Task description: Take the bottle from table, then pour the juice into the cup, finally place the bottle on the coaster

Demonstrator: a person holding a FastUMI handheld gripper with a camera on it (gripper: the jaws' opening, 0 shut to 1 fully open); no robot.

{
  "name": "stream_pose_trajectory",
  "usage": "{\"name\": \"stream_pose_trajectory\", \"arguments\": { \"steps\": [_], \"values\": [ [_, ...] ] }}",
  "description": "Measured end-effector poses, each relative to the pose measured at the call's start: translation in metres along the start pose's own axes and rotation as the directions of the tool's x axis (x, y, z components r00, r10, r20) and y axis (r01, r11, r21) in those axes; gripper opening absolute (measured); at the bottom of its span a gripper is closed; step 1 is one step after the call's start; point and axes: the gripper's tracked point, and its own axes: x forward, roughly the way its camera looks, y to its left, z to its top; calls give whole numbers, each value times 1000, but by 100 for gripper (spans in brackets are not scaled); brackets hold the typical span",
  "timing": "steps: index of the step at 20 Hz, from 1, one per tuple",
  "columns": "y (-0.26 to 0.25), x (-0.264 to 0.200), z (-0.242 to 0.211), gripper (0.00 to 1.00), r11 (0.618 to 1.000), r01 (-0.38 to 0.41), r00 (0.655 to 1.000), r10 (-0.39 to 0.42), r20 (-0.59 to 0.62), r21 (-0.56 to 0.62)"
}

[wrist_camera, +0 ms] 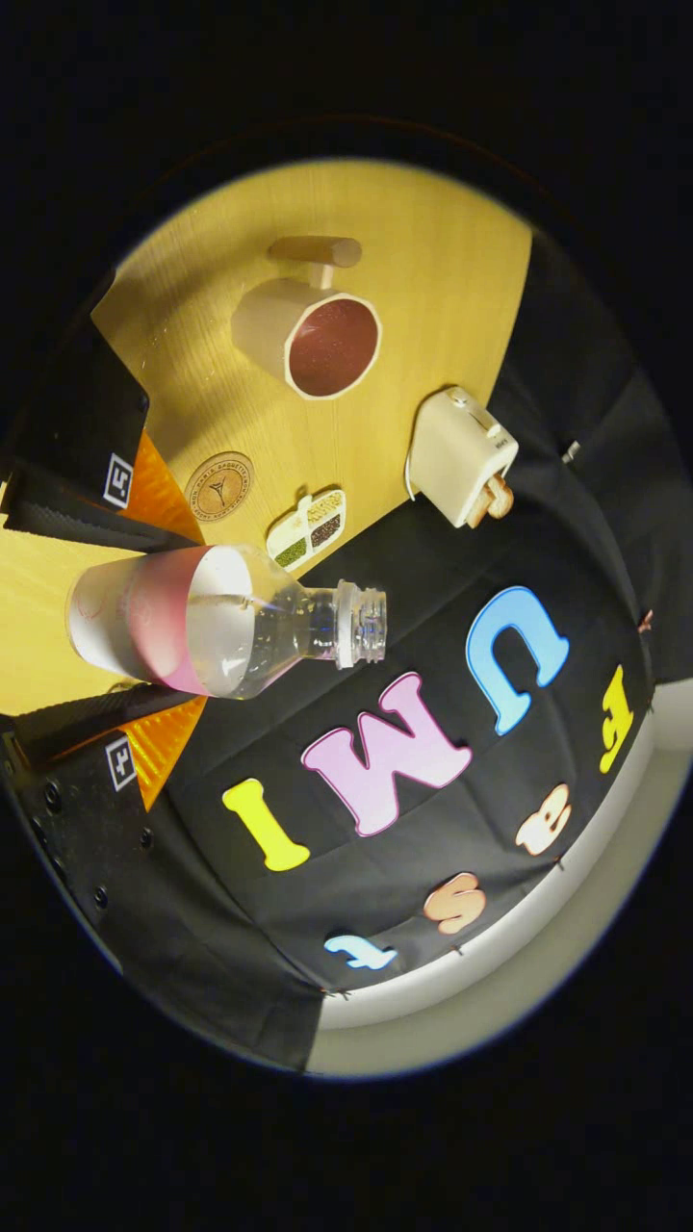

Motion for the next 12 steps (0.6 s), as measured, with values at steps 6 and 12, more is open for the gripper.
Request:
{"name": "stream_pose_trajectory", "arguments": {
  "steps": [6,12],
  "values": [
    [27,9,9,69,970,-20,1000,20,-2,-244],
    [48,14,10,69,911,-46,999,43,-18,-409]
  ]
}}
